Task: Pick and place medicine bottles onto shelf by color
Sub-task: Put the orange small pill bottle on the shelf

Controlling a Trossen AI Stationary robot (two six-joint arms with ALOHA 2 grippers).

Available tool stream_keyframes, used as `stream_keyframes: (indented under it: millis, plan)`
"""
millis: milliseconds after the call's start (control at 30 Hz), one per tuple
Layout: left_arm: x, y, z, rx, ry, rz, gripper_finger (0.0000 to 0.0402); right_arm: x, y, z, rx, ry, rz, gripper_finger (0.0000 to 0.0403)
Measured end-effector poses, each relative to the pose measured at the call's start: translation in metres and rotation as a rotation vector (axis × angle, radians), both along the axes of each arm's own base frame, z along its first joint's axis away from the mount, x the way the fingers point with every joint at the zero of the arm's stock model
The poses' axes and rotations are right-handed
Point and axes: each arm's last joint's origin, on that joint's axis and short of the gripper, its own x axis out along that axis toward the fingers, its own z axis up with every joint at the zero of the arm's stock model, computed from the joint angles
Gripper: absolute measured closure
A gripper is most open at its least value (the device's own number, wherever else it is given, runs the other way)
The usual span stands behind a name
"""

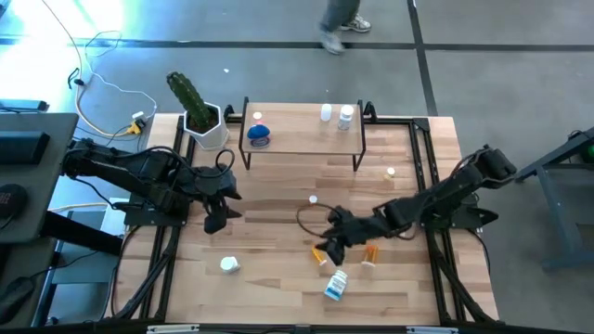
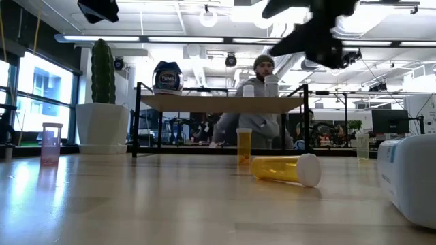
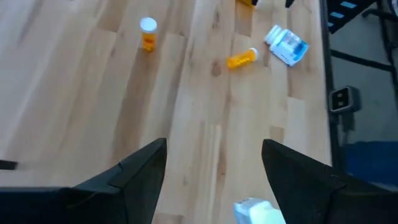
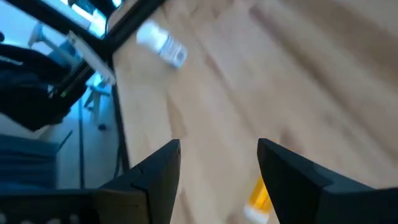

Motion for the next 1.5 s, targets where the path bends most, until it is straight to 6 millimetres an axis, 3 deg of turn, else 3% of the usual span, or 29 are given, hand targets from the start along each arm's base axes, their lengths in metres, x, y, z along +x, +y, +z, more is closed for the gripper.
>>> stream_keyframes:
  millis: [567, 767, 967, 1500]
  plan:
    - [0.001, 0.005, 0.001, 0.139, -0.023, 0.113, 0.0147, 0.018, -0.071, -0.001, -0.58, 0.001, 0.188, 0.0198]
    - [0.001, 0.006, 0.001, 0.129, -0.029, 0.157, 0.0147, 0.021, -0.099, -0.012, -0.594, 0.11, 0.127, 0.0198]
    - [0.001, 0.006, 0.001, 0.129, -0.029, 0.158, 0.0147, 0.03, -0.116, -0.035, -0.56, 0.173, 0.189, 0.0198]
    - [0.0, 0.007, 0.002, 0.143, -0.035, 0.195, 0.0147, 0.042, -0.121, -0.074, -0.53, 0.266, 0.223, 0.0198]
